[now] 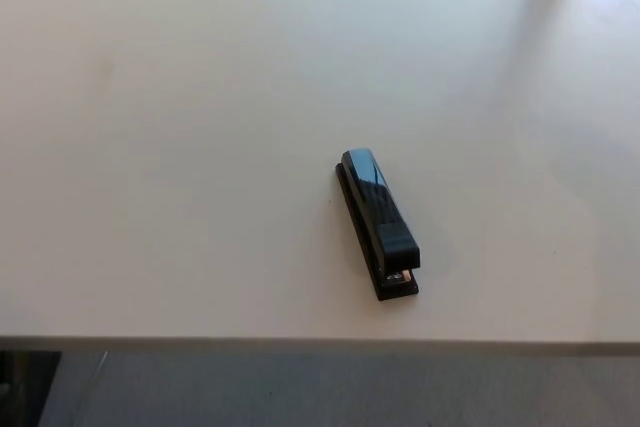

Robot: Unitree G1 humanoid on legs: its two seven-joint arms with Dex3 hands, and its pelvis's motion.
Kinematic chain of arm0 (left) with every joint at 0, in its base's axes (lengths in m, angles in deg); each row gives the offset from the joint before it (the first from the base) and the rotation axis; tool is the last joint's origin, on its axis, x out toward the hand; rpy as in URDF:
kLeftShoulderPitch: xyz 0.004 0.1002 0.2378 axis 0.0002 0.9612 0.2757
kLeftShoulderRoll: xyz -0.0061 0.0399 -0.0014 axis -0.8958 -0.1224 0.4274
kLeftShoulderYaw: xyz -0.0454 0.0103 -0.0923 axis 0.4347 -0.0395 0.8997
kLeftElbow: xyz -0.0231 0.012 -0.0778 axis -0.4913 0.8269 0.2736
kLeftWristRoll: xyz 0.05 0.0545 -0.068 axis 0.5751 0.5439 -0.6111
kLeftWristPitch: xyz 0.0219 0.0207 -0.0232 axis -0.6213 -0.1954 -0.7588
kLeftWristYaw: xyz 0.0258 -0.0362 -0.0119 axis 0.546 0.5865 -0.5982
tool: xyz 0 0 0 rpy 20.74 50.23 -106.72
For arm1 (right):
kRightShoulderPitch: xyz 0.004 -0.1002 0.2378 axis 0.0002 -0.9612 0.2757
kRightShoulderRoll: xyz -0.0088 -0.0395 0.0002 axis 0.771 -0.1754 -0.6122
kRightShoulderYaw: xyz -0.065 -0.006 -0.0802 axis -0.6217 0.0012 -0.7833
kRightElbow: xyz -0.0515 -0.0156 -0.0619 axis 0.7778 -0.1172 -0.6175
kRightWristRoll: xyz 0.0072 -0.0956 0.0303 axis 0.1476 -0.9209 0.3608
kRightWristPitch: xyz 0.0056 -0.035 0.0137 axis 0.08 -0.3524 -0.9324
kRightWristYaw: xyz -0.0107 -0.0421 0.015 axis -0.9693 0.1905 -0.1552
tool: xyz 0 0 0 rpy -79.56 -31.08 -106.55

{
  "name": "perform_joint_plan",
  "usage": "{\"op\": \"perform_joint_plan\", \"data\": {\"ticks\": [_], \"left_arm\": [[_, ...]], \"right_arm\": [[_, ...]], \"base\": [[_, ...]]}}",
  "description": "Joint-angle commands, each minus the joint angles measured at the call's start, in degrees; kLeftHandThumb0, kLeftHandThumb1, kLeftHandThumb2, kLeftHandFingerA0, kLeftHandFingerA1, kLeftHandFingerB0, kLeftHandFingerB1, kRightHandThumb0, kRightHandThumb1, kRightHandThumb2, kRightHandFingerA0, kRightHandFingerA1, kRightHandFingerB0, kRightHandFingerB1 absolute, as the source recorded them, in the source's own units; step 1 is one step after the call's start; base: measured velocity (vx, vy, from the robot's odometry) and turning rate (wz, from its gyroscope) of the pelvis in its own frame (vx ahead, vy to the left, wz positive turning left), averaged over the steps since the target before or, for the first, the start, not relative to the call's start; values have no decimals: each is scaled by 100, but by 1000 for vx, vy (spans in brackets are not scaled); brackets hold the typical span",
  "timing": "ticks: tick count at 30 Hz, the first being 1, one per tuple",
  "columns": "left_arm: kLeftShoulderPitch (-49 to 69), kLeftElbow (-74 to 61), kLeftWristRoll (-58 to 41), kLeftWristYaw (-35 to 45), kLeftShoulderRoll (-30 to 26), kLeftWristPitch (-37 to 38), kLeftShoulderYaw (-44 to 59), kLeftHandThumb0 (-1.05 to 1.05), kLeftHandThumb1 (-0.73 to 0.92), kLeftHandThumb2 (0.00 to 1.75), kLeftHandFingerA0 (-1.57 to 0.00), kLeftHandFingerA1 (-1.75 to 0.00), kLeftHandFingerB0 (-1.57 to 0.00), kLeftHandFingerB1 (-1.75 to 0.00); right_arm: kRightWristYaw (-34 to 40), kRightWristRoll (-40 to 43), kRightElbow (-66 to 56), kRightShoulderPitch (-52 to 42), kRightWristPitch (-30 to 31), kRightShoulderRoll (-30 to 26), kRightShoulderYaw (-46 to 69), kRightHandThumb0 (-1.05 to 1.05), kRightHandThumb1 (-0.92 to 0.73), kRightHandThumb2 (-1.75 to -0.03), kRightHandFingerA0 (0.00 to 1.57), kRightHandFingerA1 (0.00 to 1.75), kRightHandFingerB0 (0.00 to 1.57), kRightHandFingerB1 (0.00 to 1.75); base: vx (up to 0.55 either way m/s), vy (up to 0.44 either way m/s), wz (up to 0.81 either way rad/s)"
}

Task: The robot uses its right hand to press on the stapler that is in the middle of the desk

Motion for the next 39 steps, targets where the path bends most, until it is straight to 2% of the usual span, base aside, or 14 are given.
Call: {"op": "perform_joint_plan", "data": {"ticks": [1, 7, 15, 18, 19, 22, 23, 25, 28, 29, 30, 33, 35, 39], "left_arm": [[-303, -2, -2, -154, -365, -295, 32, -60, 86, 105, -3, -40, 0, -25], [-103, -4, 34, -129, -401, -288, 11, -60, 86, 105, -3, -36, 0, -24], [-21, -14, 98, -190, -421, -258, -22, -59, 87, 105, -4, -37, 0, -24], [-56, -18, 101, -231, -409, -305, -29, -58, 86, 104, -4, -39, 0, -25], [-61, -10, 92, -211, -407, -286, -29, -59, 86, 106, -3, -37, 0, -25], [-39, -15, 89, -214, -412, -281, -42, -59, 86, 106, -3, -38, 0, -25], [-55, 13, 88, -224, -420, -310, -43, -59, 86, 105, -4, -38, 0, -25], [-40, 9, 71, -237, -398, -325, -39, -57, 86, 105, -4, -38, 0, -26], [14, -20, 36, -171, -388, -280, -27, -52, 92, 86, -4, -32, 0, -22], [25, -41, 44, -192, -388, -301, -32, -59, 87, 106, -2, -38, 0, -25], [30, -43, 47, -210, -383, -313, -32, -58, 87, 106, -2, -38, 0, -24], [65, -56, 49, -238, -368, -317, -33, -57, 87, 104, -3, -39, 0, -24], [111, -74, 36, -209, -370, -306, -26, -56, 87, 105, -3, -38, 0, -24], [234, -124, 55, -194, -348, -240, -45, -57, 87, 106, -2, -38, 0, -25]], "right_arm": [[-487, 434, 1467, -1390, -295, -68, 750, -6, -78, -81, 113, 135, 66, 120], [-17, -40, 2956, -1837, -750, 188, 383, -14, -85, -68, 106, 143, 64, 122], [473, -116, 4473, -2084, -397, 520, 113, -18, -80, -64, 103, 123, 67, 108], [619, -392, 4676, -2231, -448, 655, -222, -14, -79, -64, 102, 123, 74, 120], [728, -604, 4749, -2262, -376, 661, -474, -19, -80, -64, 95, 120, 74, 95], [989, -1055, 4906, -2336, -175, 748, -1186, -16, -81, -64, 99, 110, 71, 91], [851, -1063, 4928, -2352, -117, 806, -1333, -16, -81, -63, 101, 95, 69, 61], [515, -1058, 4968, -2351, -16, 855, -1543, -12, -82, -64, 95, 114, 66, 71], [87, -1240, 4990, -2318, 170, 912, -2059, -21, -85, -65, 91, 95, 51, 43], [-70, -1315, 4999, -2276, 313, 932, -2249, -22, -85, -65, 84, 85, 53, 42], [-165, -1322, 5021, -2217, 449, 965, -2359, -20, -83, -64, 82, 109, 55, 45], [-375, -1419, 5097, -2024, 925, 982, -2677, -25, -82, -64, 85, 110, 58, 78], [-416, -1601, 5098, -1982, 892, 974, -2956, -28, -80, -63, 92, 85, 47, 42], [-477, -2228, 5062, -1924, 527, 898, -3827, -34, -84, -66, 75, 50, 50, 38]], "base": [[0, 0, 0], [0, 0, 0], [0, 0, 0], [0, 0, 0], [0, 0, 0], [0, 0, 0], [0, 0, 0], [0, 0, 0], [0, 0, 0], [0, 0, 0], [0, 0, 0], [0, 0, 0], [0, 0, 0], [0, 0, 0]]}}
